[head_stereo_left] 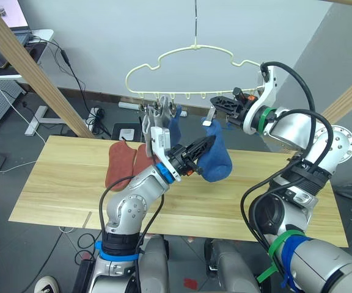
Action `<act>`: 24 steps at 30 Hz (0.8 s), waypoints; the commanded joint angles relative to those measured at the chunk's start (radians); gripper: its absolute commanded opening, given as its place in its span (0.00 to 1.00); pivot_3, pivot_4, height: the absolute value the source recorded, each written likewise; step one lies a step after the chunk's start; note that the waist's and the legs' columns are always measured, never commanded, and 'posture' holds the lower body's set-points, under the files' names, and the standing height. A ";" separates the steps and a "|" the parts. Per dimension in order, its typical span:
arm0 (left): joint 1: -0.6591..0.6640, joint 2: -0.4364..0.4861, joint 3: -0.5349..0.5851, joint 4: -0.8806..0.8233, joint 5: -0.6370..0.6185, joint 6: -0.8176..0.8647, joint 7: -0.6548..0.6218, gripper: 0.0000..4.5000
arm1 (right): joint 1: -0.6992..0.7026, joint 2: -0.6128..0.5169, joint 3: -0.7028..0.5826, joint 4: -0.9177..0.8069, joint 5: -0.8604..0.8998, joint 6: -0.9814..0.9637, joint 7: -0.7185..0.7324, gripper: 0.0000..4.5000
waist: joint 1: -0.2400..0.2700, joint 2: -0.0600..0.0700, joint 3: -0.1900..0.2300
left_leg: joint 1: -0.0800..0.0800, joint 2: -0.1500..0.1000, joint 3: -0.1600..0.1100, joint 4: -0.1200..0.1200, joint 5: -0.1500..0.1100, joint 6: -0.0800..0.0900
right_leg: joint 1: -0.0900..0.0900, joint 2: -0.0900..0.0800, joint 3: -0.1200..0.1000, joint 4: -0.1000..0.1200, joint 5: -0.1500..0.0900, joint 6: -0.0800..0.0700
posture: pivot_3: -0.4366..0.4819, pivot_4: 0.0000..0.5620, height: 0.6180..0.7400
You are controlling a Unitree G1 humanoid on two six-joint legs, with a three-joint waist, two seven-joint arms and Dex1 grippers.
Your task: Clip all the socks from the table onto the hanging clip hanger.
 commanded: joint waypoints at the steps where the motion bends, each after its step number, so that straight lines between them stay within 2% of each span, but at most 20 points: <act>1: -0.002 -0.006 0.001 -0.032 -0.018 0.001 -0.002 0.00 | 0.038 -0.021 0.008 0.007 0.004 0.026 -0.036 0.00 | 0.000 0.000 0.000 | 0.000 0.000 0.000 0.000 0.000 0.000 | 0.000 0.000 0.000 0.000 0.000 0.000 | 0.58 0.54 1.00; 6: -0.016 -0.002 0.005 -0.051 -0.030 0.015 0.003 0.00 | 0.052 -0.031 0.029 0.002 0.016 0.026 -0.029 0.00 | 0.000 0.000 0.000 | 0.000 0.000 0.000 0.000 0.000 0.001 | 0.000 0.000 0.000 0.000 0.000 0.000 | 0.58 0.54 1.00; 10: -0.026 -0.005 0.007 -0.055 -0.036 0.024 0.006 0.00 | 0.055 -0.035 0.036 -0.002 0.019 0.026 -0.017 0.24 | 0.000 0.000 0.000 | 0.000 0.000 0.000 0.000 0.000 0.001 | 0.000 0.000 0.000 -0.001 0.000 0.000 | 0.58 0.54 1.00; 15: -0.033 0.002 0.005 -0.045 -0.030 0.030 0.004 0.00 | 0.040 -0.037 0.011 -0.011 0.042 0.026 0.009 0.64 | -0.006 0.002 0.002 | -0.002 0.000 0.002 0.000 0.000 0.001 | -0.004 0.000 0.002 0.000 0.000 0.000 | 0.57 0.55 1.00; 19: -0.045 0.011 0.004 -0.026 -0.017 0.030 -0.001 0.00 | 0.030 -0.061 -0.001 -0.037 0.153 0.026 0.041 0.95 | -0.009 0.002 0.002 | -0.003 0.001 0.002 -0.001 0.000 0.001 | -0.005 0.001 0.002 0.000 0.000 0.000 | 0.55 0.55 1.00; 20: -0.049 0.015 0.001 -0.017 -0.008 0.025 -0.005 0.00 | 0.037 -0.080 0.002 -0.045 0.201 0.026 0.048 0.99 | -0.010 0.002 0.002 | -0.003 0.001 0.003 -0.001 -0.001 0.001 | -0.005 0.001 0.002 0.000 0.000 0.000 | 0.55 0.55 1.00; 24: -0.069 0.035 -0.008 0.022 0.029 0.005 -0.027 0.00 | 0.099 -0.156 0.031 -0.076 0.358 0.026 0.040 0.99 | -0.013 0.002 0.002 | -0.003 0.000 0.004 -0.001 -0.001 0.002 | -0.005 0.001 0.004 -0.001 0.000 0.000 | 0.53 0.56 1.00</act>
